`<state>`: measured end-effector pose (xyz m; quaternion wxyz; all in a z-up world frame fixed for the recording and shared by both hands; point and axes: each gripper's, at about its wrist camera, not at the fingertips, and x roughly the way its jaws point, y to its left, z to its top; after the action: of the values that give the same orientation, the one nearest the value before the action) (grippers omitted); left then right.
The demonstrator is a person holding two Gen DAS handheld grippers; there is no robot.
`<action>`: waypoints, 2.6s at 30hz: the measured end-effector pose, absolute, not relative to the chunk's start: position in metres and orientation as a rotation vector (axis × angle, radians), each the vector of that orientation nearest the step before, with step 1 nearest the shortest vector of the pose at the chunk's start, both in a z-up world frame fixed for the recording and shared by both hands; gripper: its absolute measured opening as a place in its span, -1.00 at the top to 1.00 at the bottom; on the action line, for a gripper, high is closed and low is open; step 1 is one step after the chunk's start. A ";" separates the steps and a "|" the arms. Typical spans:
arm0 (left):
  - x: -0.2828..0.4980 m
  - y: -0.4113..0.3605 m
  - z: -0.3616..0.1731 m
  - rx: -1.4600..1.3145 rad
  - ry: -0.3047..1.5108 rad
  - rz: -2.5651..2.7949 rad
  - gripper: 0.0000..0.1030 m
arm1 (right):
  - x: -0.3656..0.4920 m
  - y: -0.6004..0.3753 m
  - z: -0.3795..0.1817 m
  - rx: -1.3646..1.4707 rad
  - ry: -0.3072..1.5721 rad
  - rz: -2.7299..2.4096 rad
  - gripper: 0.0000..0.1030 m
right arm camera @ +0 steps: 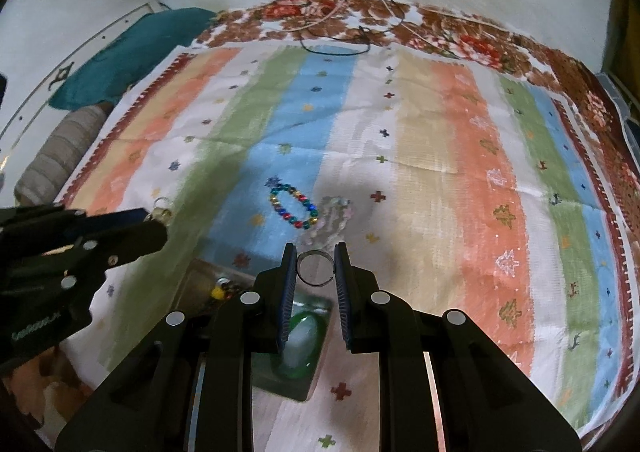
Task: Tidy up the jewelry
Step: 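Lift both held rings and carry them over the silver tin, then lower both rings into the tin and open both tools, then move both open tools toward the multicolour bracelet and the clear crystal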
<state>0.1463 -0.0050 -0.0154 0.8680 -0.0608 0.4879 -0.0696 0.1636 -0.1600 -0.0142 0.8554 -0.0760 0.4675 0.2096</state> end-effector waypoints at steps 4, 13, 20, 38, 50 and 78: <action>0.140 0.000 -0.010 -0.155 1.004 -0.145 0.70 | 0.154 -0.159 -0.014 -0.165 0.981 0.451 0.61; 0.130 -0.002 -0.008 -0.153 0.993 -0.145 0.70 | 0.133 -0.156 -0.012 -0.172 0.981 0.497 0.61; 0.121 -0.003 -0.005 -0.164 0.992 -0.154 0.70 | 0.123 -0.152 -0.017 -0.179 0.992 0.535 0.61; 0.135 0.021 -0.019 -0.251 1.043 -0.074 0.27 | 0.141 -0.167 -0.023 -0.140 1.026 0.483 0.03; 0.147 0.024 -0.025 -0.223 1.043 -0.020 -0.03 | 0.155 -0.174 -0.025 -0.118 1.040 0.458 -0.21; 0.210 0.029 -0.076 -0.164 1.114 0.019 -0.19 | 0.219 -0.177 -0.065 -0.115 1.107 0.340 -0.46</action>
<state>0.2100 0.0287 -0.0758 0.8455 -0.0780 0.5281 0.0089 0.2190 -0.1775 -0.0648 0.8354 -0.0544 0.5228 0.1607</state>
